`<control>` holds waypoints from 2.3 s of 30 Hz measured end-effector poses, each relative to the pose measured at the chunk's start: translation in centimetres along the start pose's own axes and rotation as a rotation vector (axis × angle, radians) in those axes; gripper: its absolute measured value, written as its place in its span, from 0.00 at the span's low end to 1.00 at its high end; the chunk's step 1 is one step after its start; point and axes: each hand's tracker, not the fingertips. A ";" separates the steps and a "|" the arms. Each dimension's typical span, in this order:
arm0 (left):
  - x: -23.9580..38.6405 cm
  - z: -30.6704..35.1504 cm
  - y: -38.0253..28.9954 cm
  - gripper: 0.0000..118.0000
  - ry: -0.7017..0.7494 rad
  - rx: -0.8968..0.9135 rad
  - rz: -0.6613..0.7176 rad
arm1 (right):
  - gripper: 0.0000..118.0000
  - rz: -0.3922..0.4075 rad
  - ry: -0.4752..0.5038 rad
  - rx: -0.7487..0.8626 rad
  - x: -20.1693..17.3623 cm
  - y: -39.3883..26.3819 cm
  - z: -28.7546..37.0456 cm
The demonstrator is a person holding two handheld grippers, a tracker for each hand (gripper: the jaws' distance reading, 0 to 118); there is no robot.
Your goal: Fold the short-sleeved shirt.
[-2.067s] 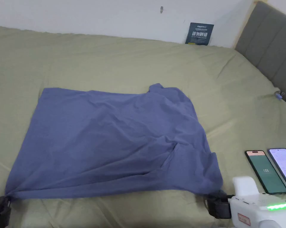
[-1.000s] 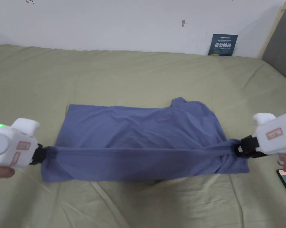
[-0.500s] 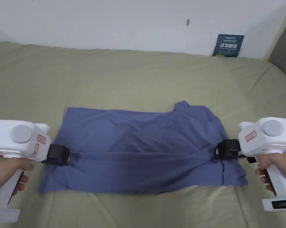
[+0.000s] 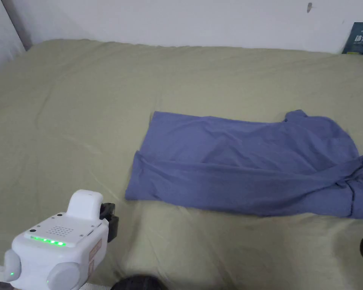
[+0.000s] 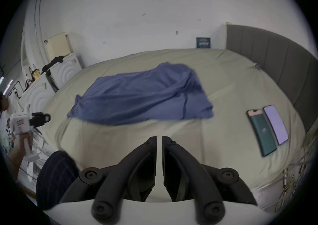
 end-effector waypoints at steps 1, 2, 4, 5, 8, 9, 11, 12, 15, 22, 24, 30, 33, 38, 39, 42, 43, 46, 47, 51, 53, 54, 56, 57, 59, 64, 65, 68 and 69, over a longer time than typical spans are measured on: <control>-0.2 -0.5 0.1 0.00 -0.001 -0.012 -0.002 | 0.07 0.015 -0.008 -0.012 -0.3 -0.3 -0.3; -0.4 -1.4 0.4 0.00 -0.002 -0.020 -0.003 | 0.07 0.040 -0.015 -0.011 -0.7 -0.5 -0.2; -0.2 -3.0 0.9 0.00 0.006 -0.020 -0.012 | 0.07 0.065 -0.009 -0.011 -1.1 -0.7 -0.1; -0.6 -4.4 1.2 0.05 -0.003 -0.048 -0.010 | 0.07 0.068 -0.012 -0.018 -1.3 -0.6 -0.2; -0.5 -7.5 1.9 0.87 -0.017 -0.094 0.001 | 0.07 0.083 -0.019 -0.028 -1.5 -0.4 -0.4; -0.5 -8.8 2.2 0.89 -0.015 -0.136 -0.032 | 0.07 0.088 -0.028 -0.032 -0.8 -0.6 -0.9; 0.1 -10.0 2.8 0.89 -0.008 -0.118 -0.070 | 0.07 0.088 -0.035 -0.038 -0.3 -0.3 -1.2; 0.4 -10.9 3.2 0.89 -0.009 -0.143 -0.091 | 0.07 0.088 -0.044 -0.041 0.0 -0.1 -1.3; 0.7 -12.8 4.0 0.85 0.008 -0.152 -0.115 | 0.07 0.081 -0.068 -0.055 1.4 0.2 -2.1; 3.8 -12.4 5.0 0.20 -0.057 -0.151 -0.163 | 0.08 0.091 -0.170 -0.089 4.5 1.6 -5.7; 4.5 -12.1 5.1 0.10 -0.031 -0.147 -0.209 | 0.10 0.070 -0.185 -0.098 6.1 2.7 -7.7; 3.3 -10.3 6.8 0.09 -0.072 -0.119 -0.105 | 1.00 0.022 -0.232 -0.098 10.7 6.7 -14.5; 2.6 -10.3 7.3 0.09 -0.080 -0.119 -0.085 | 1.00 -0.030 -0.232 -0.139 12.0 7.5 -17.0; 2.3 -11.2 7.2 0.09 -0.072 -0.149 -0.095 | 0.22 -0.109 -0.181 -0.188 13.1 6.9 -18.8; 2.2 -11.5 7.1 0.09 -0.074 -0.158 -0.092 | 0.11 -0.110 -0.179 -0.175 12.9 6.9 -18.7; 2.1 -11.4 7.1 0.08 -0.073 -0.165 -0.090 | 0.08 -0.163 -0.135 -0.156 12.5 7.4 -17.4; 1.8 -11.2 7.3 0.07 -0.081 -0.162 -0.083 | 0.08 -0.153 -0.142 -0.149 12.5 7.8 -17.0; 1.6 -10.0 8.2 0.07 -0.098 -0.137 -0.074 | 0.08 -0.149 -0.117 -0.119 12.7 9.2 -15.3; 1.5 -9.3 8.5 0.07 -0.101 -0.129 -0.076 | 0.08 -0.159 -0.101 -0.107 12.6 9.8 -14.4; 0.7 -5.5 9.9 0.07 -0.162 -0.090 -0.045 | 0.08 -0.197 -0.044 -0.075 12.1 11.6 -9.9; 0.7 -3.8 10.2 0.07 -0.166 -0.073 -0.062 | 0.08 -0.199 -0.024 -0.067 11.5 11.7 -7.7; 0.7 -2.7 10.3 0.07 -0.161 -0.069 -0.084 | 0.08 -0.197 -0.022 -0.068 11.1 11.5 -6.4; 0.5 -0.7 10.0 0.07 -0.164 -0.061 -0.103 | 0.08 -0.203 -0.012 -0.071 11.0 10.7 -4.7; 0.3 0.2 9.7 0.07 -0.167 -0.063 -0.106 | 0.08 -0.209 -0.003 -0.077 10.5 10.1 -3.4; 0.1 1.4 8.1 0.07 -0.171 -0.068 -0.098 | 0.08 -0.198 -0.011 -0.096 10.1 8.1 -2.3; -0.5 -0.4 1.5 0.07 -0.176 -0.189 -0.045 | 0.08 -0.219 -0.019 -0.179 9.8 0.4 -2.8; -0.7 -0.9 0.4 0.07 -0.199 -0.208 0.004 | 0.08 -0.232 -0.017 -0.188 9.5 -0.7 -2.9; -0.7 -1.6 -1.3 0.46 -0.191 -0.189 0.088 | 0.57 -0.283 -0.038 -0.111 9.8 -2.5 -2.8; -0.9 -1.2 -1.3 0.81 -0.152 -0.140 0.104 | 0.85 -0.285 -0.072 -0.097 10.3 -2.2 -2.7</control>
